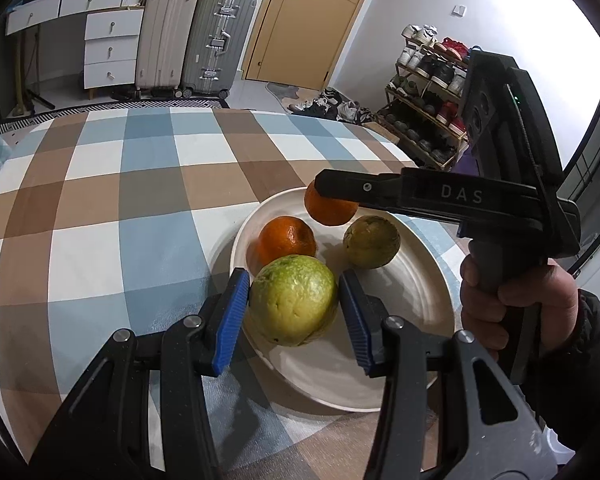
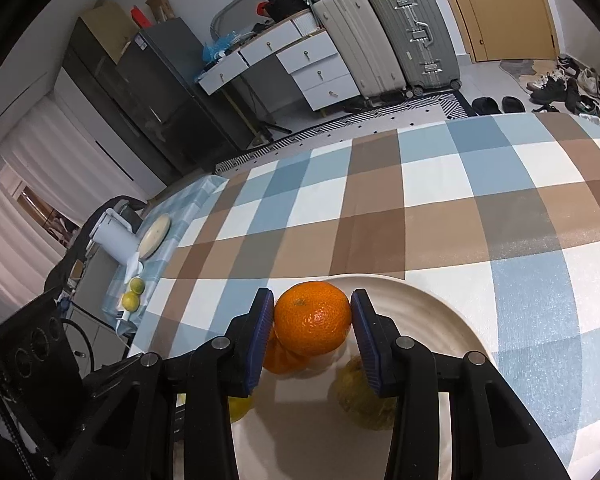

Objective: Organize fruits
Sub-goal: 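Place the pomelo and orange on the cream plate and open both grippers, then move both grippers back toward the tomatoes and small fruits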

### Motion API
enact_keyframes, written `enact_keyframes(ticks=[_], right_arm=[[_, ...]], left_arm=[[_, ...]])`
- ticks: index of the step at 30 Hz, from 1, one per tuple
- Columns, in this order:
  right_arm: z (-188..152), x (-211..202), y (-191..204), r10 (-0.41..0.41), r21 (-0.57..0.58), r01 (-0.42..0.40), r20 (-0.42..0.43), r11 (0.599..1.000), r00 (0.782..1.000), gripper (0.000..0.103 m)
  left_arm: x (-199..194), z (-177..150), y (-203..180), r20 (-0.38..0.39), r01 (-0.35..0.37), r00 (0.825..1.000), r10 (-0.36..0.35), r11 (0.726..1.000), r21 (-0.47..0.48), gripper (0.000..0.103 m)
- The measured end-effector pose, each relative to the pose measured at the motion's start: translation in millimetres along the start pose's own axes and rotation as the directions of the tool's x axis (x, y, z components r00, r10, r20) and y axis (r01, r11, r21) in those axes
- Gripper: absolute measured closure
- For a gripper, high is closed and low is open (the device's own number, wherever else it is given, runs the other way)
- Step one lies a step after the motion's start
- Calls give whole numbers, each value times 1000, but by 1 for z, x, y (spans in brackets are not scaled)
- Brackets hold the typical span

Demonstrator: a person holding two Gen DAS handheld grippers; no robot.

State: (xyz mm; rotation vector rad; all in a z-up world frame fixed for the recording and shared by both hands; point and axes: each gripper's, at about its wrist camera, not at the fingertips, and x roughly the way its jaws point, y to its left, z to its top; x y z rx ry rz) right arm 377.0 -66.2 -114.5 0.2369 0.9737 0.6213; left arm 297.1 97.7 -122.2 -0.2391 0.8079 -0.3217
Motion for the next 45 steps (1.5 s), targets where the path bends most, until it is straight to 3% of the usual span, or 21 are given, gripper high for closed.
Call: enact_keyframes(ticks=[8,14,15,27,36,40,45], right_arm=[[0,11,-1,-25,-12,25,-13,1000,1000,61],[1,-6,4,-5,-26,6,39,1000,999,46],[1,-11,4,-4,-26,5,50,1000,999,40],[-35,-108,17,20,-19,-16,185,1000,982,3],[-102,-170,33,0,-32,8,248,999,969,0],[-128,-189,33,-9,-16,13,265,1000,964,0],[-157,-209,36,-32,-9,36,283,999,959,0]], left_arm=[[2,2,4,34,8,999,-8,1000,-11,58],[-2,5,-2,43,-10,999,10,1000,3,46],[-4,6,-3,47,-13,999,13,1000,4,43],[-66,-8,-44,118,-78,990,76,997,14,20],[-111,-36,-83,140,-139,981,134,990,31,15],[-130,-54,-98,158,-157,976,150,987,30,1],[-146,-73,-111,159,-167,974,161,986,20,1]])
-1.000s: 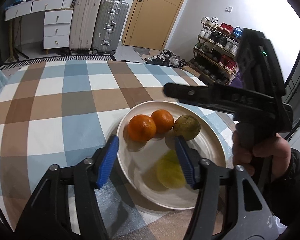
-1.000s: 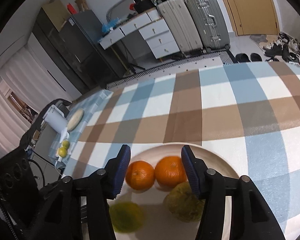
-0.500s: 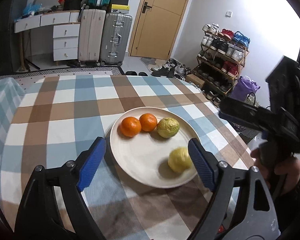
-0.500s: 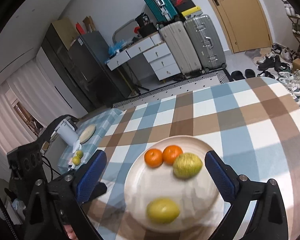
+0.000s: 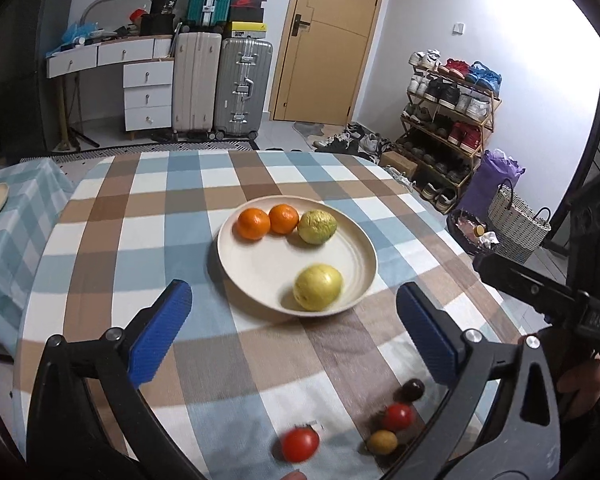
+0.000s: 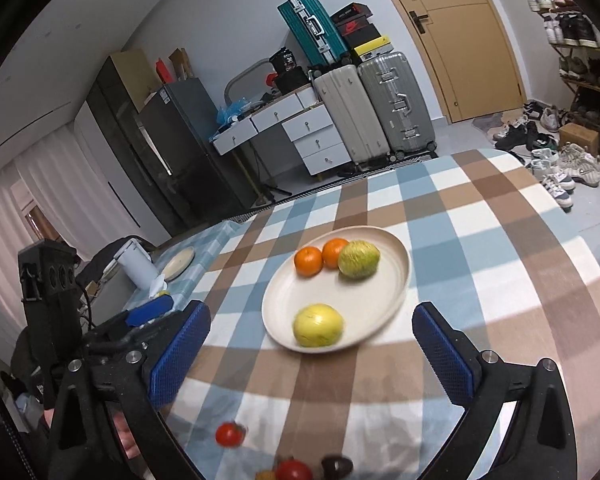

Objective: Organize fruits
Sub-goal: 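Move both grippers back toward the tomatoes and small fruits, then grasp the brown kiwi with the right gripper while the left gripper approaches the red tomato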

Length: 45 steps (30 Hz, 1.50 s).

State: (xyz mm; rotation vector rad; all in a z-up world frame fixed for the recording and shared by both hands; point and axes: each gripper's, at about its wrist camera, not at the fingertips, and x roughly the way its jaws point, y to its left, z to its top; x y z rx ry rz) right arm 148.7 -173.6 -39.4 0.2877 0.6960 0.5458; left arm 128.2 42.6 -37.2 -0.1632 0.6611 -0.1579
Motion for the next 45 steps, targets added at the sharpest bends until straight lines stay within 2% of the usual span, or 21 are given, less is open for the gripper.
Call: enact_keyframes(ticks=[6,14,23,30,32,34,41,45], right_arm=[[-26,-23,12,11,-39,-12,-15,999,1000,0],[-66,-44,26,42,-70,-45,-35,997,998,0],[-105,-53,32,15,-125,-28,-104,992,994,0],[-128,-46,23,19,-84,-33,-169,996,985,2],[-131,-43,22,21,-80,-37,-185,996,982,7],[-134,-38,20,25,-76,-41,-207,996,978,18],[-142,-29,17,33,-59,-48,-241,997,970,30],[-144,-23,15,37,-46,-50,-261,998,965,47]], left_arm=[[-23,-26,-14,4,-31,1000,31,999,22,1],[-34,-65,-15,-45,-34,998,34,999,-9,1],[-31,-95,-4,-106,-13,994,8,999,-47,1],[-22,-105,-8,-139,5,990,-10,999,-39,1],[-22,-105,-10,-137,8,990,-13,999,-35,1],[-21,-106,-10,-138,8,990,-12,999,-36,1],[-19,-107,-8,-154,-1,988,-7,999,-50,1],[-18,-108,-5,-158,-1,987,-7,999,-48,1]])
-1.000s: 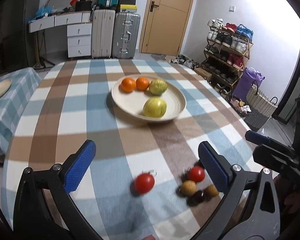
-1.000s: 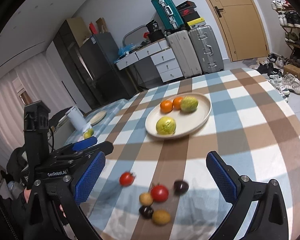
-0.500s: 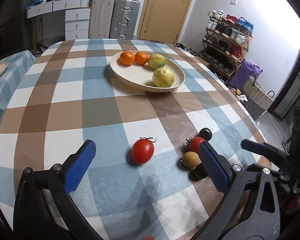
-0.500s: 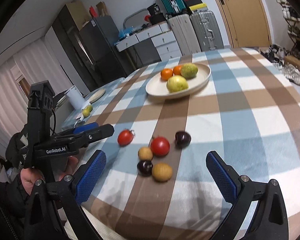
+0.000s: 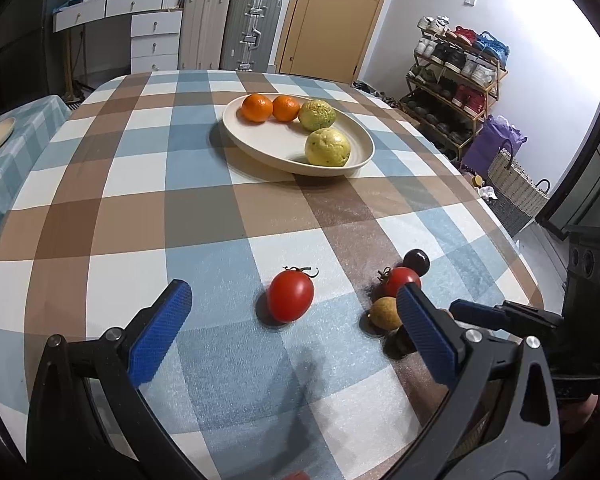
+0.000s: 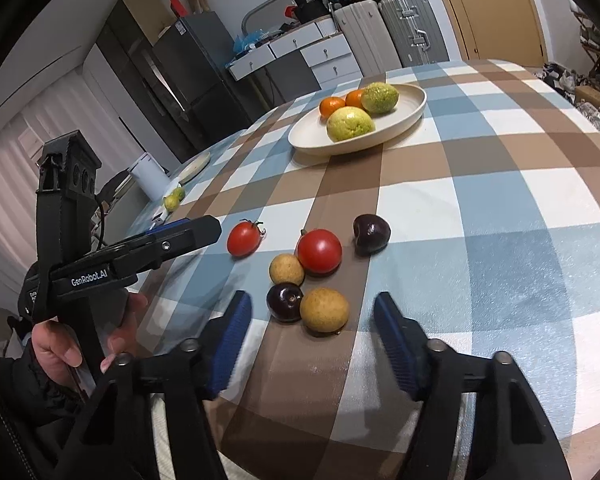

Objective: Organize fruits
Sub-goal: 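Grasp the brown kiwi with the right gripper while the left gripper approaches the red tomato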

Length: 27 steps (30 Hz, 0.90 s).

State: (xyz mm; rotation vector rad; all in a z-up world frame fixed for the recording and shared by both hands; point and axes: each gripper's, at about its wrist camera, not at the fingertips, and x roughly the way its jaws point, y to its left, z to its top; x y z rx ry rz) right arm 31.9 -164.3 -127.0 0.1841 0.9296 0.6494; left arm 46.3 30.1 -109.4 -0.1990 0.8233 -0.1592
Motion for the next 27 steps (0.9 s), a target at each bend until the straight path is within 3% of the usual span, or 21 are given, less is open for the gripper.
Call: enact_keyframes(ticks=[1,7,9,27], right_arm=[[0,1,0,3,-1,-3,-6,1000,1000,53],[-1,8,-7,19,36,-18,-24,999,1000,64],[-2,9,-8,28,38,-27,-31,999,999,74],[0,-3,-10,31,35,-32,28,999,999,76]], left_arm=[[0,0,0,0,-2,1000,2,1000,2,1],[2,0,4,-4,-5,1000,5,1000,-6,1],[3,0,5,-7,-4,1000,4,1000,-7,1],[24,-4,21,-45,-32,998,31,999,-19,1]])
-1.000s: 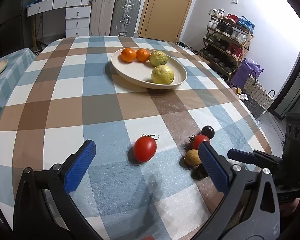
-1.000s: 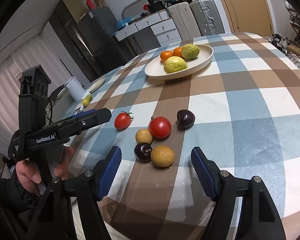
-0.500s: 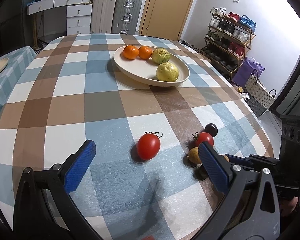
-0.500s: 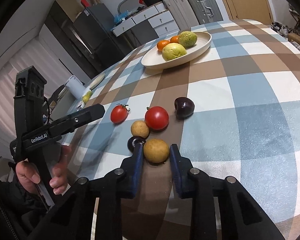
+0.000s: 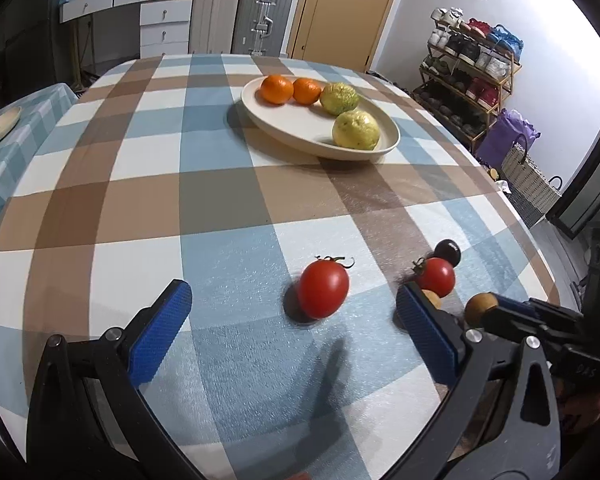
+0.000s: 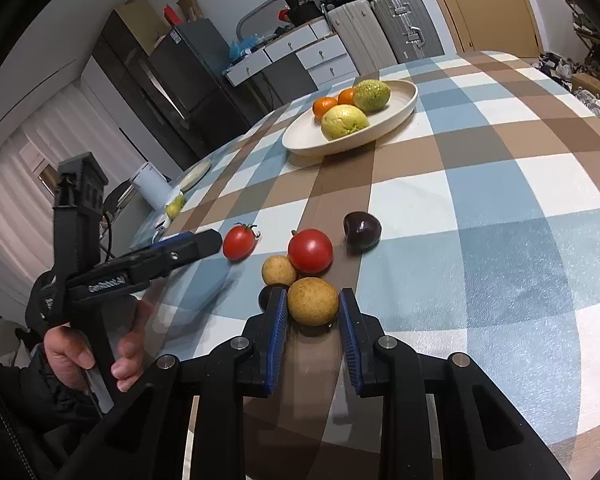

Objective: Organize fruits
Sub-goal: 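Grasp the brown kiwi with the right gripper while the left gripper approaches the red tomato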

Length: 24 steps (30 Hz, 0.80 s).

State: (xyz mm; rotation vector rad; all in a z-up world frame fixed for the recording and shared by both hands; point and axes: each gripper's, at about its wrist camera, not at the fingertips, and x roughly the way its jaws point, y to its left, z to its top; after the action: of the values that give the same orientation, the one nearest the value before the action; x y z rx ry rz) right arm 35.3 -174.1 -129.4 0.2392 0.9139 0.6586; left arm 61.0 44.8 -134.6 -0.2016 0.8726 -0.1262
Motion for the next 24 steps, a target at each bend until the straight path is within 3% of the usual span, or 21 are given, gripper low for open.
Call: enact_keyframes(ticks=[5,8,10,17,19,24], right_arm=[[2,-2,0,0,-2,0,12,1000,1000,76],[3,-4,-1,3,-1,-3,21,1000,1000,76],[3,-4,-2,4,3,-5,21,1000,1000,76],[3,-4,-4,10,7,-10,24,1000,1000,76],[2,-4,-4,9,9,-9,26,1000,1000,76],[3,-5,-6,12,23,-13,30,1000,999,76]], left_arm=[[6,3,2,1,11,1000,-11,1000,4,3],[3,5,2,16,26,1000,-26,1000,6,19],[4,5,0,7,57,998,-57,998,18,35],[8,3,-5,-24,112,994,-111,993,40,61],[9,2,-7,-35,130,991,-128,990,49,78],[9,1,-10,-37,157,987,-155,985,65,79]])
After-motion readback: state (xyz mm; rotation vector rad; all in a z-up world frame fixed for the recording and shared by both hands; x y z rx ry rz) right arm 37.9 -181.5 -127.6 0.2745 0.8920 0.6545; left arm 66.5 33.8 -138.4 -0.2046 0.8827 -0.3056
